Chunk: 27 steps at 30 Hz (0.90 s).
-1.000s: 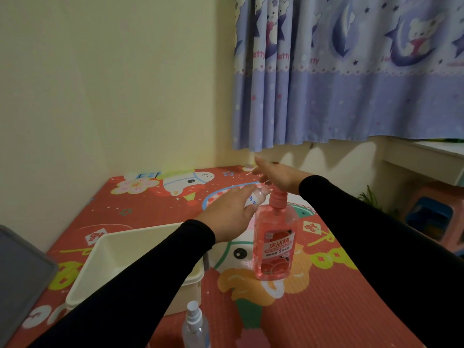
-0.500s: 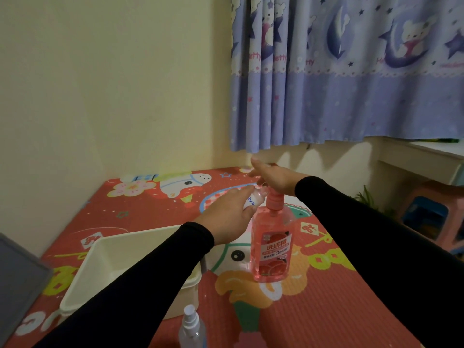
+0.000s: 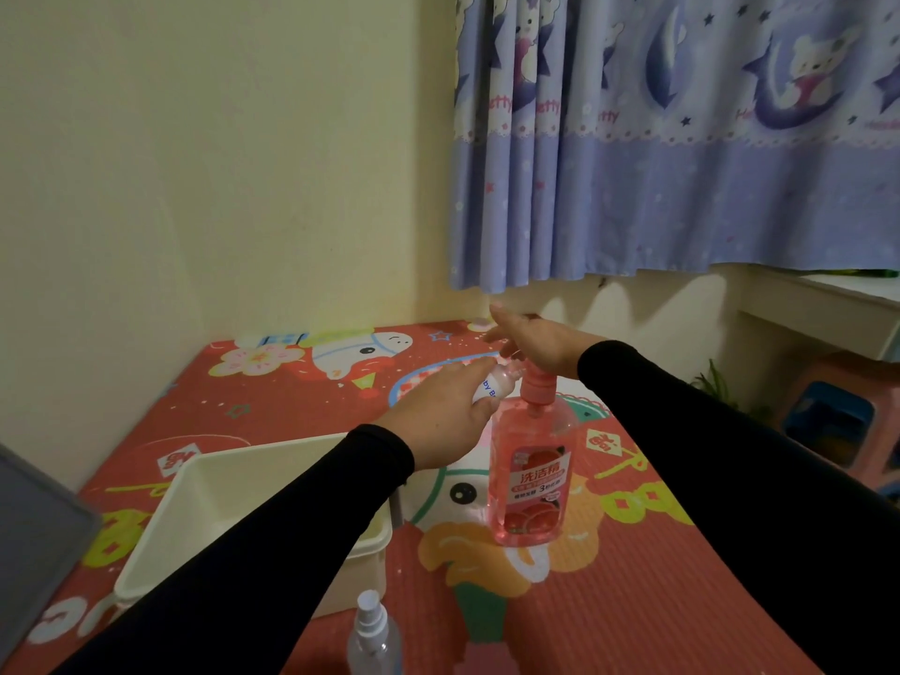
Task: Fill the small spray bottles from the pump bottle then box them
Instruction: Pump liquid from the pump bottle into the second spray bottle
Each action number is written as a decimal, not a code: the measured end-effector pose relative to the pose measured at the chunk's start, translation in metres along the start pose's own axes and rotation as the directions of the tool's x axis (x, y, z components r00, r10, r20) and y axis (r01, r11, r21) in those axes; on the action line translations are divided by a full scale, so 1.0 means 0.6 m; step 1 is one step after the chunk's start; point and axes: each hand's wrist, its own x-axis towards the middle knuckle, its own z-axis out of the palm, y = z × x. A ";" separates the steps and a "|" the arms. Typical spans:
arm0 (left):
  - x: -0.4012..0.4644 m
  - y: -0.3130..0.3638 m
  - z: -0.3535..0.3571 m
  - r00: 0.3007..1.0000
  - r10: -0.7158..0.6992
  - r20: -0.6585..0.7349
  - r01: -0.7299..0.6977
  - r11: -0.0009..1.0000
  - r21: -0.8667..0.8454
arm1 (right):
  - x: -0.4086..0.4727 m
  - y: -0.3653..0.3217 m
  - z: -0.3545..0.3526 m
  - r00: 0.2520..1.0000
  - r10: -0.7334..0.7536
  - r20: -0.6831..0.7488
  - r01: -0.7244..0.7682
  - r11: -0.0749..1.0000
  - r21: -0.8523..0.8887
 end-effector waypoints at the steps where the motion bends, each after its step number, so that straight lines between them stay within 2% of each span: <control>1: 0.001 0.001 -0.003 1.000 0.001 -0.002 -0.001 1.000 0.004 | -0.001 -0.002 -0.003 1.000 0.006 -0.017 -0.006 1.000 -0.005; 9: 0.003 0.001 -0.003 1.000 0.014 -0.028 -0.014 1.000 -0.004 | 0.005 -0.002 -0.008 1.000 0.003 -0.027 -0.004 0.999 -0.045; 13: 0.002 0.001 0.007 1.000 0.009 0.000 -0.009 1.000 -0.001 | 0.005 0.007 0.002 1.000 0.006 0.025 -0.007 1.000 0.013; 19: 0.000 0.008 -0.012 1.000 0.011 -0.008 -0.011 1.000 0.010 | -0.004 -0.007 -0.016 1.000 -0.015 -0.023 0.015 1.000 -0.005; 27: -0.004 0.007 0.002 1.000 0.017 0.005 -0.017 1.000 -0.009 | 0.002 0.003 0.004 1.000 -0.017 0.006 0.017 0.999 0.028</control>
